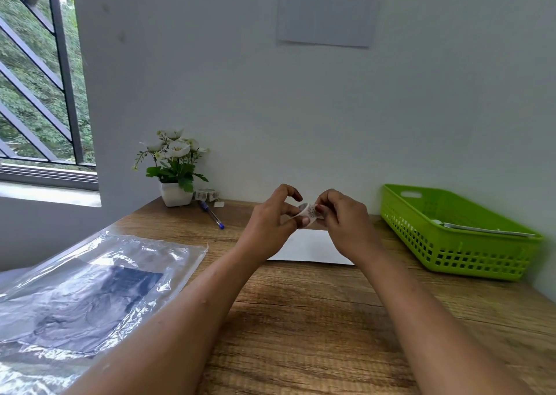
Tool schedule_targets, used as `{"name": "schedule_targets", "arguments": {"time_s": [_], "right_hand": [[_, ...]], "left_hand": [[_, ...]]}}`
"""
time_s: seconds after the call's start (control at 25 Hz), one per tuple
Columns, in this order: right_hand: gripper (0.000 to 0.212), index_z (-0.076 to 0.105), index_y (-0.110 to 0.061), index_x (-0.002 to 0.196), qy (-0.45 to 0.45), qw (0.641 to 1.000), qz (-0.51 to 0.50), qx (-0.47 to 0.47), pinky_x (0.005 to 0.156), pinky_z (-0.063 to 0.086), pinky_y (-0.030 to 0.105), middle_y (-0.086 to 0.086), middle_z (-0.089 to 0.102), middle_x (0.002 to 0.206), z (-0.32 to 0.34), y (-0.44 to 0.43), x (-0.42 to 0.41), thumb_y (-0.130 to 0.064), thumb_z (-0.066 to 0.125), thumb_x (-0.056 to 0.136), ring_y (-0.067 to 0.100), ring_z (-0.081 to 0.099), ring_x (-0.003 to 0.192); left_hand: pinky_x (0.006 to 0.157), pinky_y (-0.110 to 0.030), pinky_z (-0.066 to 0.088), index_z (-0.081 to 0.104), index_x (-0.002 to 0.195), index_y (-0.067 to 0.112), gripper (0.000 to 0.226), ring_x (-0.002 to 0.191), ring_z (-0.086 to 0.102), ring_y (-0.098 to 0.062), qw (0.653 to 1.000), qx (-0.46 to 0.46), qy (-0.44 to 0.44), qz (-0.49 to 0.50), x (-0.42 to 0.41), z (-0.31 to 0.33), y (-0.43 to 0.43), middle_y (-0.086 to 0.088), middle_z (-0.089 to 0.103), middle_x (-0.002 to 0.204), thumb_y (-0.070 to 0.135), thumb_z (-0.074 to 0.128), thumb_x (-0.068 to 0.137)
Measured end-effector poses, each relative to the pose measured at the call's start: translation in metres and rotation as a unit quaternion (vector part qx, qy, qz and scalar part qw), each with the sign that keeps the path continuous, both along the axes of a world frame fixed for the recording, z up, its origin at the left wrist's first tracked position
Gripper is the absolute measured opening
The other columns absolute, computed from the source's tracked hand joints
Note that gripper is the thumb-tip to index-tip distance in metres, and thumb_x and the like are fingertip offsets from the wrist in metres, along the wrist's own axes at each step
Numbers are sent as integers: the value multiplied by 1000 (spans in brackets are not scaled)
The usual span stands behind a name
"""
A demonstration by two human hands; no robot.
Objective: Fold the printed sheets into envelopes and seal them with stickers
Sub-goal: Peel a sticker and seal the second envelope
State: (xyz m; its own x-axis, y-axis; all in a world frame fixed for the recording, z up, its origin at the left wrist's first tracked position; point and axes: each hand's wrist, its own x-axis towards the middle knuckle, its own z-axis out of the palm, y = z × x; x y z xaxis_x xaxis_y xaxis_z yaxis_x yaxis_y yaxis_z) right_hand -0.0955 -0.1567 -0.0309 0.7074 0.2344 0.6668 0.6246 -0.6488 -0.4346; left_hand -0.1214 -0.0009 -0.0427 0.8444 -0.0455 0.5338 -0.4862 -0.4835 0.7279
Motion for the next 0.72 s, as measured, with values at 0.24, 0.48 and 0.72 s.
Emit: {"name": "schedule_targets", "arguments": {"time_s": [0.24, 0.48, 0.72], "right_hand": [[13, 57, -11, 91, -14, 1000, -7, -22, 60, 34, 18, -1, 58, 86, 1, -1, 1, -5, 47, 94, 15, 51, 77], [13, 56, -11, 95, -14, 998, -10, -54, 68, 39, 30, 3, 58, 90, 4, 2, -3, -7, 44, 95, 20, 53, 82], [14, 56, -12, 95, -9, 998, -5, -61, 70, 41, 31, 4, 59, 92, 6, 1, -4, -7, 43, 94, 21, 53, 84]], "left_hand": [[64, -22, 43, 44, 101, 33, 26, 83, 63, -10, 1000, 27, -14, 4, 3, -2, -1, 5, 69, 92, 24, 65, 88], [73, -28, 48, 50, 111, 36, 26, 85, 62, -10, 999, 40, -22, 16, 10, -5, 3, 5, 68, 92, 28, 62, 90], [64, -16, 41, 64, 111, 27, 21, 77, 58, 0, 996, 74, -18, 37, 15, -5, 5, 9, 67, 86, 29, 61, 91]]}}
